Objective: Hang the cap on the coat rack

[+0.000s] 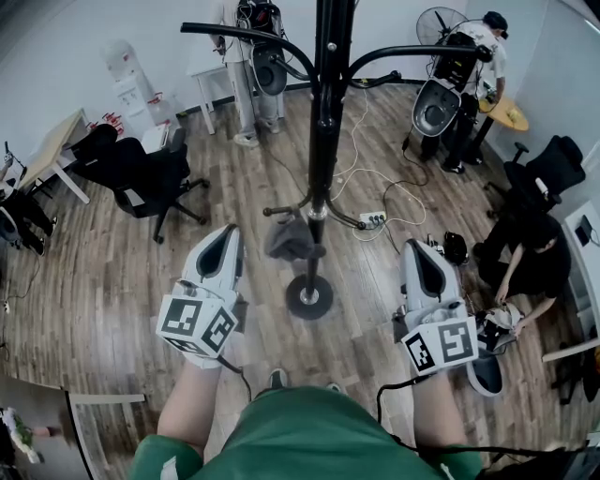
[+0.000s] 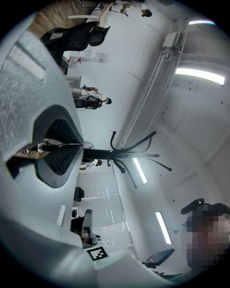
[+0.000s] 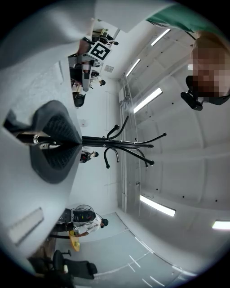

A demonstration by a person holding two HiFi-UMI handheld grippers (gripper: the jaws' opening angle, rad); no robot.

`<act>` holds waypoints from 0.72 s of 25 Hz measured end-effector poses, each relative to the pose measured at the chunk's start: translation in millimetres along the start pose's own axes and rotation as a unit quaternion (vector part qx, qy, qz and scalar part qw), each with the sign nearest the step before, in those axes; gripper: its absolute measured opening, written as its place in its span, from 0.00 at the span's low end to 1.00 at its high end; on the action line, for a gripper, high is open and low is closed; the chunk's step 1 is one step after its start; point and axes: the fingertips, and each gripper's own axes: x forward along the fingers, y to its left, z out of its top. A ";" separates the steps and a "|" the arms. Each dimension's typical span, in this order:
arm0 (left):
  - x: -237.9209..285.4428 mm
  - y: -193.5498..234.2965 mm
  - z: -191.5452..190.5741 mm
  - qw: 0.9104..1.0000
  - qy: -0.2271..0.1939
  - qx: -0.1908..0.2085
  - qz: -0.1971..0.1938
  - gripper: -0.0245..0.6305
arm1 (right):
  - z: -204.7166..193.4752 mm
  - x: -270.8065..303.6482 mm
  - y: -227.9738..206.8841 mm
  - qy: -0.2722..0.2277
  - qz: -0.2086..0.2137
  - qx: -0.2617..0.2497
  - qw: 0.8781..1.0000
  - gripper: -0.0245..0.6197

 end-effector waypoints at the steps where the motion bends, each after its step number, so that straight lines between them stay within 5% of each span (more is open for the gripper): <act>1: -0.6 0.1 -1.8 1.000 0.000 0.000 -0.001 0.06 | -0.1 -0.5 0.3 0.000 0.000 0.000 1.000 0.04; 18: -2.7 0.3 -12.5 1.000 0.016 -0.004 -0.005 0.06 | -2.0 -0.4 3.4 0.004 0.003 -0.002 1.000 0.04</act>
